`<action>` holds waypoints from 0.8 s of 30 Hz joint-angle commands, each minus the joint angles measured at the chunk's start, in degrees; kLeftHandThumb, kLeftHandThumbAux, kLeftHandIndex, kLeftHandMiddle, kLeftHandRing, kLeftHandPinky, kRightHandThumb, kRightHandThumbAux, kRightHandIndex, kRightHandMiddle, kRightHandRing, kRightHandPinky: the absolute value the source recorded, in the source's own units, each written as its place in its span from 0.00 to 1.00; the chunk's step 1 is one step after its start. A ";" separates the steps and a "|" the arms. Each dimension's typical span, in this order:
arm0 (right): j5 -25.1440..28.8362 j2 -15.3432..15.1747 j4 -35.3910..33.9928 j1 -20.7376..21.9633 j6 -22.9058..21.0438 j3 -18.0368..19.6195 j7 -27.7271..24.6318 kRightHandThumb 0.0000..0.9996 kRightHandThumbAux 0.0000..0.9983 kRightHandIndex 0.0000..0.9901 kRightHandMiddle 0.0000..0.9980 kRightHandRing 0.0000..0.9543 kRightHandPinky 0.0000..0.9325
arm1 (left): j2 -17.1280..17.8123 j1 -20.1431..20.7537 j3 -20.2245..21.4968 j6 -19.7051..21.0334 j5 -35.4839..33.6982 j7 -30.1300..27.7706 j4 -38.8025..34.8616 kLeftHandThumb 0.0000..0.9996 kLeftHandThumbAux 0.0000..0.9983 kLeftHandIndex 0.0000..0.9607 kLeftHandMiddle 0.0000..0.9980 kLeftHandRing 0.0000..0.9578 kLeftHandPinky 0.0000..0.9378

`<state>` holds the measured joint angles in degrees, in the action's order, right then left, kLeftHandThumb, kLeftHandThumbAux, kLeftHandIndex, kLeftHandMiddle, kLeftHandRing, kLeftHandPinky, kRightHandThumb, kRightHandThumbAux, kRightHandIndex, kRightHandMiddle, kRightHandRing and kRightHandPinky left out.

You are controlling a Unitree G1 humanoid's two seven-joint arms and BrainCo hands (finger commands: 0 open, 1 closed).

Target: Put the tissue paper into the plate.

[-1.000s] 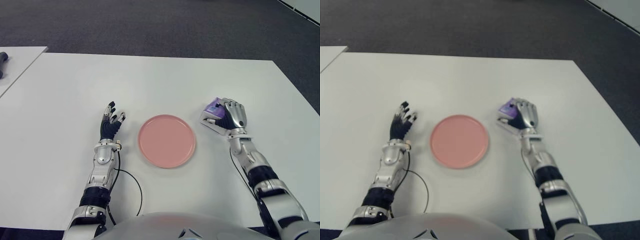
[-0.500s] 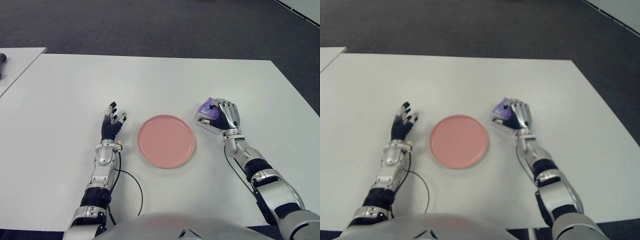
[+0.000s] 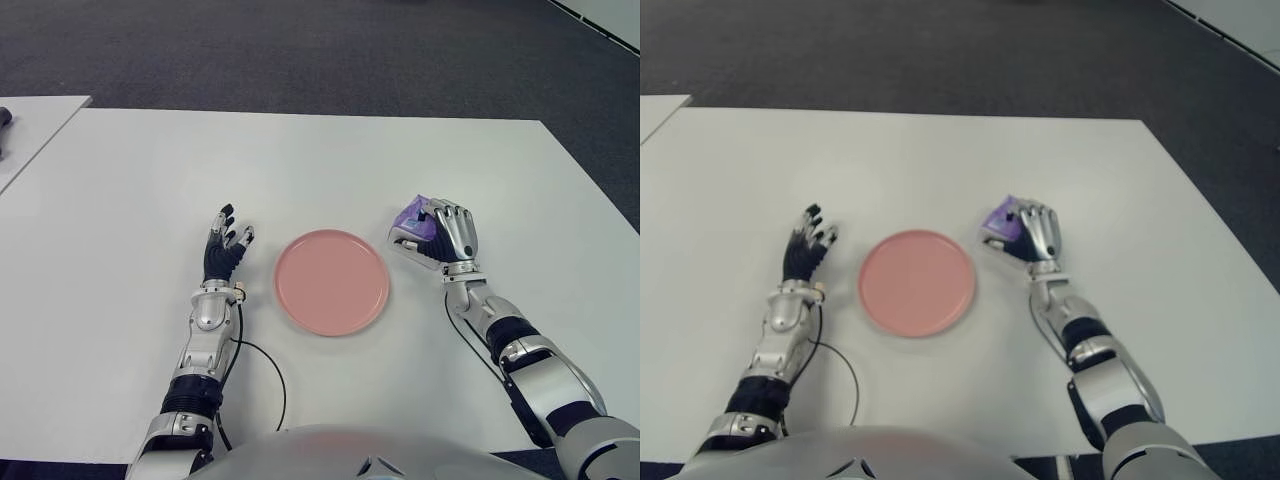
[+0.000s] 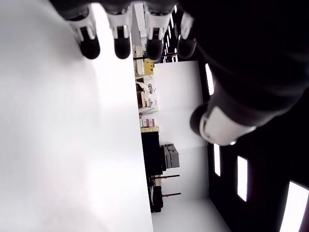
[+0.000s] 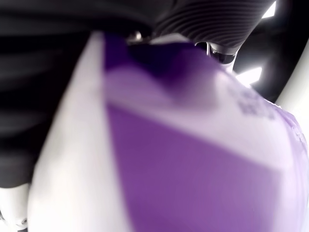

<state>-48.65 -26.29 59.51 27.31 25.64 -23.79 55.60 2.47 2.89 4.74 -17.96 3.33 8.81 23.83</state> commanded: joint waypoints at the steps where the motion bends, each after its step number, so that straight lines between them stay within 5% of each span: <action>1: -0.11 1.16 2.25 -3.66 -0.09 -2.44 -1.50 1.00 0.67 0.79 0.49 0.50 0.46 | 0.14 -0.94 -0.02 0.90 0.25 -0.13 0.39 0.01 0.71 0.00 0.00 0.00 0.00; 24: 1.98 0.98 0.48 -4.04 0.48 -3.86 -0.31 1.00 0.66 0.77 0.50 0.53 0.48 | 1.01 -0.83 -0.03 1.96 0.16 -0.46 0.27 0.00 0.72 0.00 0.00 0.00 0.00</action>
<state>-46.26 -26.40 58.56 26.82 26.52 -26.01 57.51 3.20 2.88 4.69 -17.15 3.33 8.81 23.66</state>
